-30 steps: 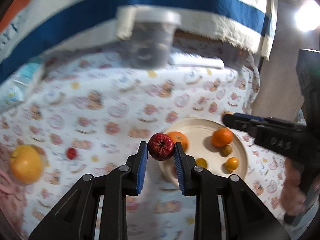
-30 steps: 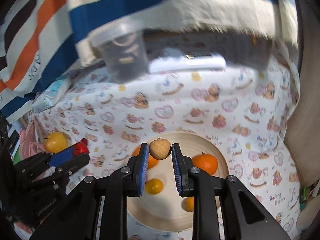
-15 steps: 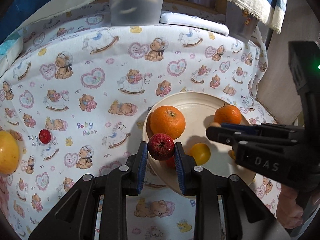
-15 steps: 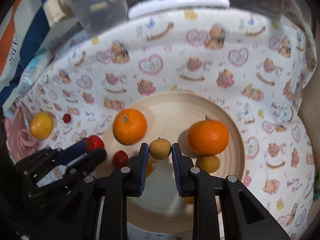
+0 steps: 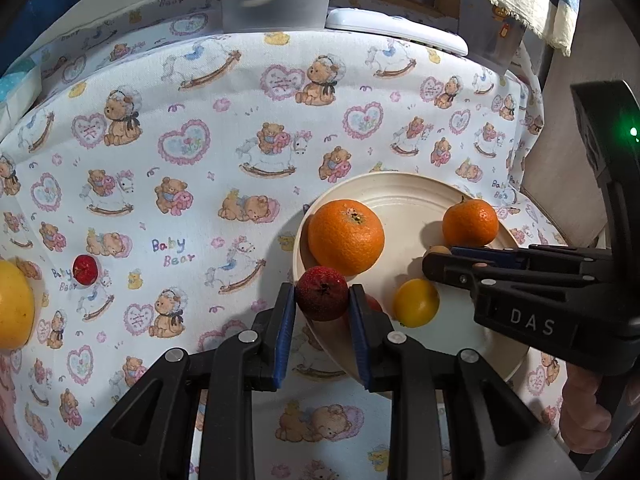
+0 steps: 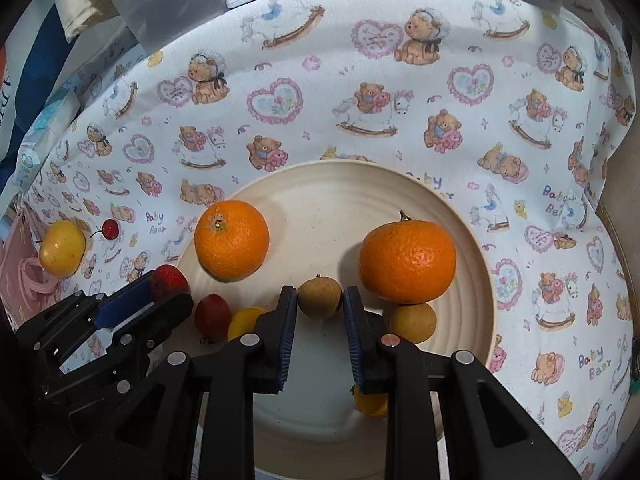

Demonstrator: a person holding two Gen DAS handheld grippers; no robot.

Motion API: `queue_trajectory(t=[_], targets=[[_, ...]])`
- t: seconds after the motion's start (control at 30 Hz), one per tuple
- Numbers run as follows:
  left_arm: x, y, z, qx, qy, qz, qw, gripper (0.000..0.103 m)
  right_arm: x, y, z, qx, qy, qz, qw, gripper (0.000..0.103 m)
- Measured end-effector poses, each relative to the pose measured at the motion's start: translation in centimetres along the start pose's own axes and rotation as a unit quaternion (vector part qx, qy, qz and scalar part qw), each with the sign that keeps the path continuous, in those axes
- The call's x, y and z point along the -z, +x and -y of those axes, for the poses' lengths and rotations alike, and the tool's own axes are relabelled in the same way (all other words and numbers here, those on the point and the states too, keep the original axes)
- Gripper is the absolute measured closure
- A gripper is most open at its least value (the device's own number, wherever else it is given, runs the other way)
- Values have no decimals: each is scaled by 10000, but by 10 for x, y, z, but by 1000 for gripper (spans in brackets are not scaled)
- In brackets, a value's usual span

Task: Organize fruits
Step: 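Open the left tool over the plate while the right releases the tan fruit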

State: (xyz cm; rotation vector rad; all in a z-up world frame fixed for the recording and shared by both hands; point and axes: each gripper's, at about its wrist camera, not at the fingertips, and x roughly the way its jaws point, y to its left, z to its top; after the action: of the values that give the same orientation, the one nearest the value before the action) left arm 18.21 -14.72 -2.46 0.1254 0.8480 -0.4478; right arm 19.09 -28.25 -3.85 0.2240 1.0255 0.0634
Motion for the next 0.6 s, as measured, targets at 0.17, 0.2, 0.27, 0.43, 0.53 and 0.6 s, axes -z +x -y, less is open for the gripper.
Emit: queue_trajectory(t=[0.17,0.2,0.27,0.43,0.53,0.6], targets=[[0,1,0,-8,23,-25,10000,77,0,-1,1,-168,59,24,9998,76],[1,2,0,-8,31,-42,10000,77,-1,-4,3,-252,90,49,9996,68],[2,3,1,-39,60,-39,10000,77,-1,-10,5,-352,124,133,9992,52],[1,3,2,-72,98,-32,9999,70,-2,-22,3,-327,83,328,9989,49],[1,2,0,-83,80,-10,9999,67,-3,-28,3,-388,92,431,9983,49],[1,0,-1,-72,48,20,10000,63,-4,-34,2,-385,59,562,9977,49]])
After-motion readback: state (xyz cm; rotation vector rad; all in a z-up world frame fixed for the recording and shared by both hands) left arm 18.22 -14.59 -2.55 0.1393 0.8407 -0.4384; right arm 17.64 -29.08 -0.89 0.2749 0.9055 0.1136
